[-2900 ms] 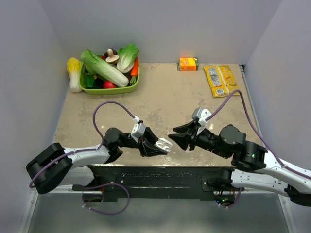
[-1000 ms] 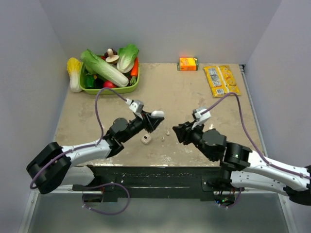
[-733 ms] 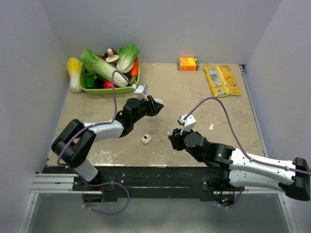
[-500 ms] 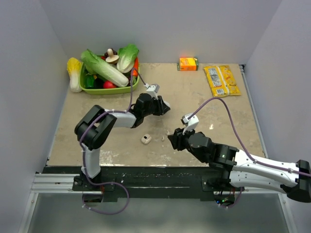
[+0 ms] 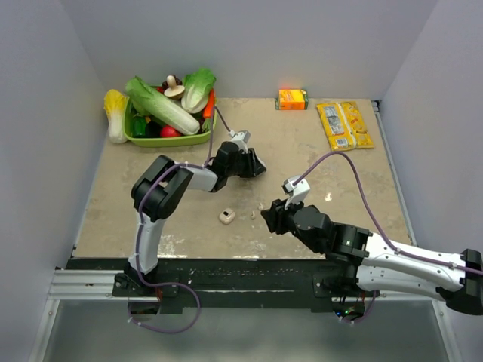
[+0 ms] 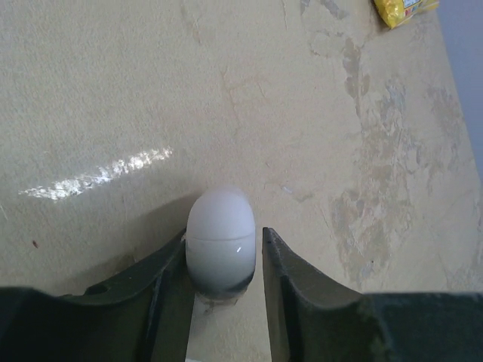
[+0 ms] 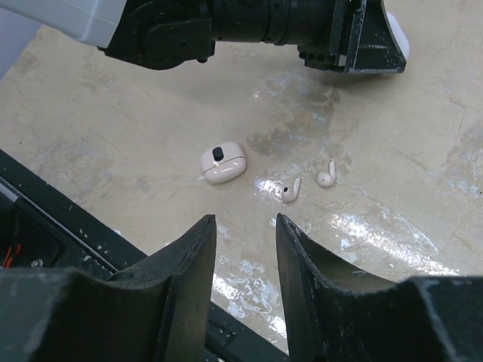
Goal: Insert the wireless bluetooth earbuds into the charging case
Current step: Place the charging case at the center of the board, then pick up the charging case at the center of the board.
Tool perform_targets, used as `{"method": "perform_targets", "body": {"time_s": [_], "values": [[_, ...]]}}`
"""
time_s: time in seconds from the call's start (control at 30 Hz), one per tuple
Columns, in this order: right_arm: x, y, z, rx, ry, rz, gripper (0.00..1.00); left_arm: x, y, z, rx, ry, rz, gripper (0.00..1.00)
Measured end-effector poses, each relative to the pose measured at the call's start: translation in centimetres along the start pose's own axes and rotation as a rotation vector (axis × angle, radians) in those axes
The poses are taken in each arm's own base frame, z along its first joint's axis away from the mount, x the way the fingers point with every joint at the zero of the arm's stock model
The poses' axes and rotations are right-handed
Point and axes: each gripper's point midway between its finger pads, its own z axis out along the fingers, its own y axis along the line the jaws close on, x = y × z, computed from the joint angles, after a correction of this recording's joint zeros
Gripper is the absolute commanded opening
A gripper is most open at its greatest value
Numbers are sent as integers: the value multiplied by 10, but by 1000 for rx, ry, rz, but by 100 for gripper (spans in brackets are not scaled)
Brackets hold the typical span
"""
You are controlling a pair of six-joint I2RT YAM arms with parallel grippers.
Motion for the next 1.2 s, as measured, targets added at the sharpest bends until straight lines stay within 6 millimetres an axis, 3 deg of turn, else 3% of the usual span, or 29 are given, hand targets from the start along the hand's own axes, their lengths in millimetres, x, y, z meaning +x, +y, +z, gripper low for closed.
{"method": "perform_targets", "body": {"time_s": [0.2,0.23,0.4,0.63,0.7,0.77,0.9,1.0,1.07,1.2], "values": [[5,-3,1,12,18,-13,42,-8,6,-11,-3,-23,-22,66],[5,-3,1,13,19,-14,42,-9,8,-18,-15,-25,-25,99],[2,-5,-2,19,7,-10,43,-25,13,-55,-57,-62,-39,100],[0,-7,-1,21,-21,4,42,-62,-3,-136,-155,-213,-26,100],[9,-8,3,24,-9,-3,41,-61,-12,-162,-176,-273,-20,100],[23,-9,10,26,14,-18,41,-48,-15,-189,-186,-318,-40,100],[52,-5,25,12,90,-59,37,9,12,-227,-215,-327,-103,82],[73,0,40,9,155,-95,29,50,35,-248,-262,-315,-123,62],[88,3,50,8,202,-121,24,60,40,-254,-272,-321,-128,56],[110,10,70,15,271,-154,12,62,47,-254,-309,-329,-146,30]]}}
